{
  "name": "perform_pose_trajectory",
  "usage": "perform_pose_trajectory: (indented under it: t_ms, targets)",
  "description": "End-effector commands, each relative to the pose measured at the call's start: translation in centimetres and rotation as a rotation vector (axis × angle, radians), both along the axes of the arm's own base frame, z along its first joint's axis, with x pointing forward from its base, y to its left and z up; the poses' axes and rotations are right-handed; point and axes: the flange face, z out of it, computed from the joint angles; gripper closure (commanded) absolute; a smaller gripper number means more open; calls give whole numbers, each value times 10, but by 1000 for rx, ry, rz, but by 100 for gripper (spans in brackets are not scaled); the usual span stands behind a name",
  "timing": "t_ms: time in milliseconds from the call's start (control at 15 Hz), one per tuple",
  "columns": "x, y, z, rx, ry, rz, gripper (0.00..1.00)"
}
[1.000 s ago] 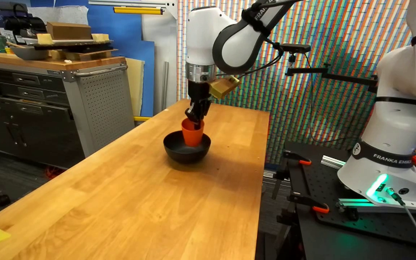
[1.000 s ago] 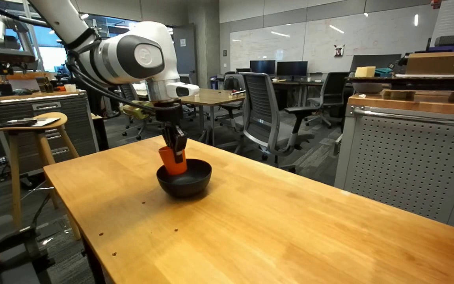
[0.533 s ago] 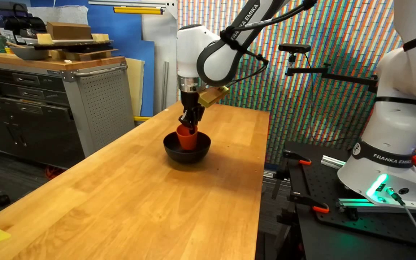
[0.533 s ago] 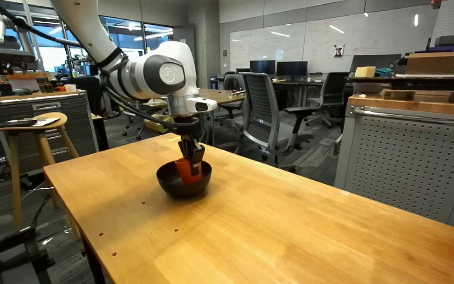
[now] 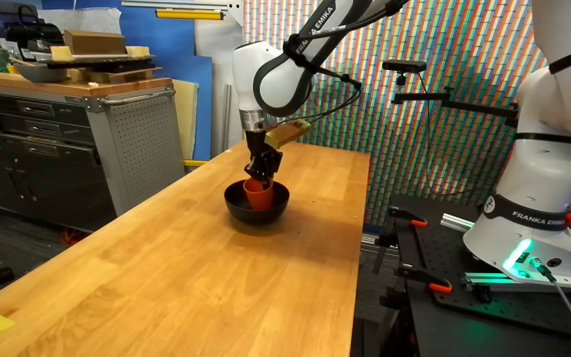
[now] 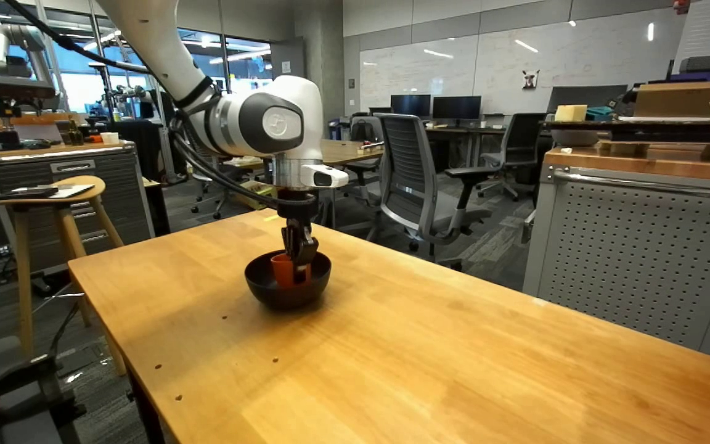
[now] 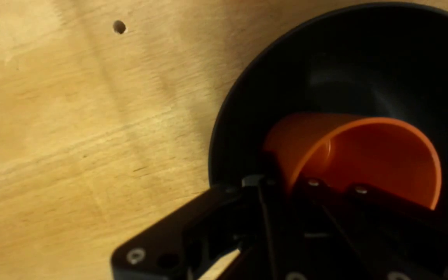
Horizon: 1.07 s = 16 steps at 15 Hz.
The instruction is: Put the cup in the bowl
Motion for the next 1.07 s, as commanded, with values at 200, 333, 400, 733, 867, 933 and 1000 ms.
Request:
perform_pose_trajectory:
  t_ms: [200, 333, 400, 733, 867, 933, 1000]
  targets:
    - [4, -2, 17, 47, 38, -50, 48]
    - [0, -2, 32, 39, 8, -43, 32]
    - [-2, -1, 40, 38, -5, -40, 23]
    - [-26, -3, 108, 11, -108, -21, 0]
    - [-43, -11, 140, -12, -155, -23, 0]
    - [-49, -15, 152, -26, -175, -30, 0]
    - [-56, -20, 163, -39, -179, -32, 0]
